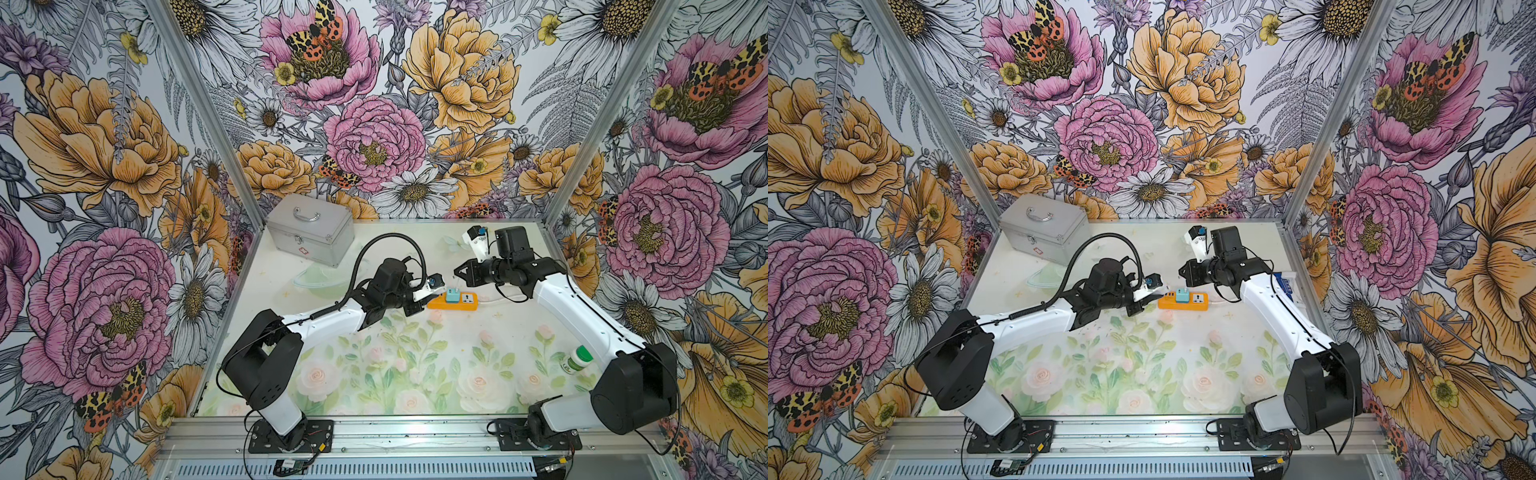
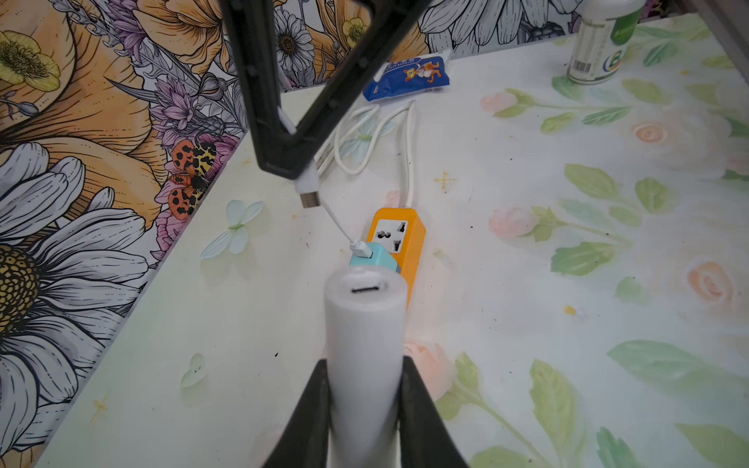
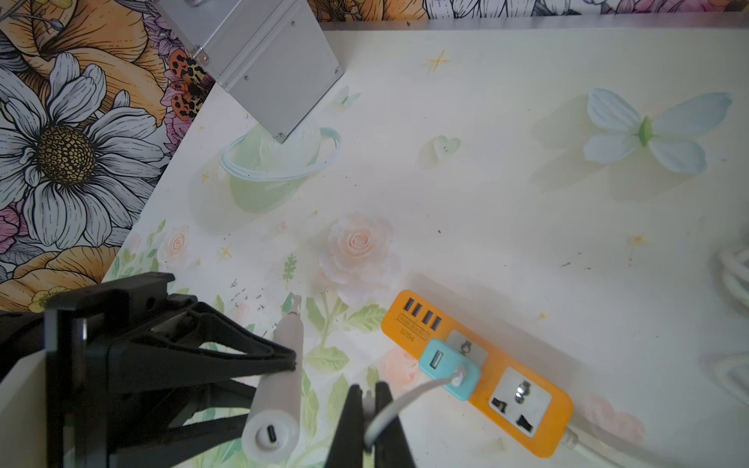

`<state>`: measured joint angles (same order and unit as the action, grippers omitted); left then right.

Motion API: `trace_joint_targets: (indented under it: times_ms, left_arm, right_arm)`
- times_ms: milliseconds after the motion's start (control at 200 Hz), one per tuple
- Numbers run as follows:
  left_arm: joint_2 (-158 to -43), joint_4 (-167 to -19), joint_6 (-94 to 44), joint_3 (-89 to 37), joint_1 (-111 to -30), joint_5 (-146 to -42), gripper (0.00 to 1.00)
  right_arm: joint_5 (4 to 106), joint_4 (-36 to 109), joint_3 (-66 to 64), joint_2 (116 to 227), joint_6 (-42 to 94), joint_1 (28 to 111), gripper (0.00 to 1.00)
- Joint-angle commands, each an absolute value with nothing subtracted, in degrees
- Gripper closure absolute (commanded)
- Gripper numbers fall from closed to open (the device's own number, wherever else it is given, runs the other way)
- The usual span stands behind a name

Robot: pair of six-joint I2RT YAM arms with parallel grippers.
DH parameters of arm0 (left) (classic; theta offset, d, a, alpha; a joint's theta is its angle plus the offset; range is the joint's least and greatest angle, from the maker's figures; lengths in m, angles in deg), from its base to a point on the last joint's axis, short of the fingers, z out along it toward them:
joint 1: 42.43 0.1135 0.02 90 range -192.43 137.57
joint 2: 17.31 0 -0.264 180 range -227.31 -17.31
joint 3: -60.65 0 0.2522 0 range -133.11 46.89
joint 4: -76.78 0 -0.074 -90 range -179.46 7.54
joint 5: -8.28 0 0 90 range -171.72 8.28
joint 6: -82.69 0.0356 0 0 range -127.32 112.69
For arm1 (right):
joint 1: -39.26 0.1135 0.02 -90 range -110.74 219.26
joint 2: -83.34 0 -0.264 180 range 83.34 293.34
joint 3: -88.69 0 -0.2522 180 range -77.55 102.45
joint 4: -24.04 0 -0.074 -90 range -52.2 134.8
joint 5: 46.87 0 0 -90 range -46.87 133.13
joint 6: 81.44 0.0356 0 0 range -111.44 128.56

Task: Charge the electric toothbrush
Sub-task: Insert the charging cable into the electric toothbrush.

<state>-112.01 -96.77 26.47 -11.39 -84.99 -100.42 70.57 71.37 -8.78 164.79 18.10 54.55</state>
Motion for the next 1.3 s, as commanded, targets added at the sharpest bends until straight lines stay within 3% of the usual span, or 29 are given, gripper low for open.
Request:
trace_joint_targets:
  times_ms: [0, 560, 1296]
  left_arm:
    - [-114.2, -105.1, 21.8, -12.5, -84.2, -99.6, 1.00]
    - [-121.0, -97.0, 18.0, -21.7, -79.2, -113.7, 1.00]
    - [-124.3, -91.7, 20.1, -24.5, -80.0, -112.8, 1.00]
  right_arm:
    - [72.7, 65.5, -8.3, 162.7, 19.3, 54.5, 1.00]
    - [74.8, 58.7, -13.8, 164.7, 15.4, 54.5, 1.00]
    - [75.7, 56.1, -13.9, 165.3, 17.5, 54.4, 1.00]
